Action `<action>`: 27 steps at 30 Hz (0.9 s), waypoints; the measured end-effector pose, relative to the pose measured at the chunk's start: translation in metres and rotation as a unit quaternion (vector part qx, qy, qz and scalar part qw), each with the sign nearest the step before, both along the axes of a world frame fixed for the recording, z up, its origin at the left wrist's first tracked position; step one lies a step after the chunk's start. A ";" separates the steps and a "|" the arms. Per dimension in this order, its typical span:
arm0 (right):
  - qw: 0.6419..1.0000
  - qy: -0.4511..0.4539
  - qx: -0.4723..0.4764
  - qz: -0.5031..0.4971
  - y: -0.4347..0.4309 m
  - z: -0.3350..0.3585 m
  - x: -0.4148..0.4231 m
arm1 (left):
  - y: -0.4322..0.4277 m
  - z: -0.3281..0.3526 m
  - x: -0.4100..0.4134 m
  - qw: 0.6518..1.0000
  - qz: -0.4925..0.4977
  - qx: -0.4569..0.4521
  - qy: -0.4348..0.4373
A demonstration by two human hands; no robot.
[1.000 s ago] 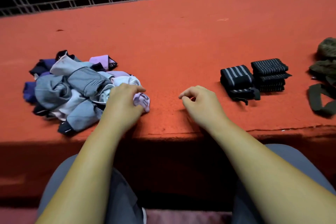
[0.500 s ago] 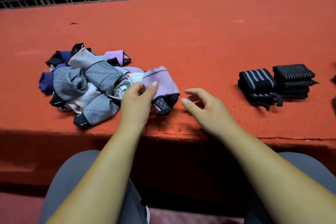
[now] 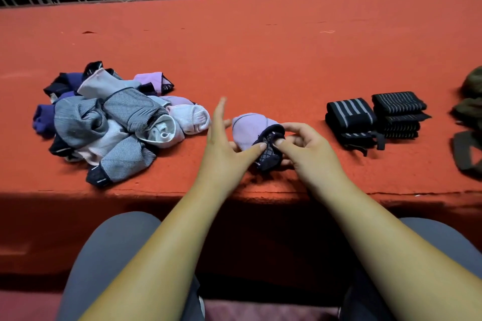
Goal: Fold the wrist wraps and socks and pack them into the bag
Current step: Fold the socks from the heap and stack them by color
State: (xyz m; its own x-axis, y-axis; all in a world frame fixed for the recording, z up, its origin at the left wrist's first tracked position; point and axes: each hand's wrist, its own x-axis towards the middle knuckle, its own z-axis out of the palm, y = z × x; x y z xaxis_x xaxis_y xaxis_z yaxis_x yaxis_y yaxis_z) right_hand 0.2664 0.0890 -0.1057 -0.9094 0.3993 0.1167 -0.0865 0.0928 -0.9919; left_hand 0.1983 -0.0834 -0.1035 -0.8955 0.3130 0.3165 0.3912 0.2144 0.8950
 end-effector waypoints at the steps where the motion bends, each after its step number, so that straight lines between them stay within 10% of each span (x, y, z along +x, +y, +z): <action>1: 1.000 -0.003 0.009 0.004 0.001 0.001 0.002 | 0.001 -0.003 -0.002 0.998 0.006 -0.025 0.053; 8: 0.999 -0.016 0.048 0.019 0.013 0.007 0.006 | 0.000 -0.006 -0.017 0.993 0.088 -0.041 0.067; 11: 0.997 -0.017 0.074 0.011 0.015 0.012 0.008 | -0.008 -0.005 -0.032 0.993 0.091 0.047 -0.064; 27: 0.981 0.018 0.031 -0.192 0.054 0.018 0.010 | -0.025 0.022 -0.074 0.801 0.110 0.458 -0.369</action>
State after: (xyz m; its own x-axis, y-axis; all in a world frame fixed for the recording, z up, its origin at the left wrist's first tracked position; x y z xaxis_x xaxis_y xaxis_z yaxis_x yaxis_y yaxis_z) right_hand 0.2762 0.1434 -0.0873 -0.6875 0.7033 0.1809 -0.0685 0.1852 -0.9803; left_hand 0.1240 -0.1082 -0.0818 -0.9458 0.0613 -0.3188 -0.2750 -0.6735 0.6861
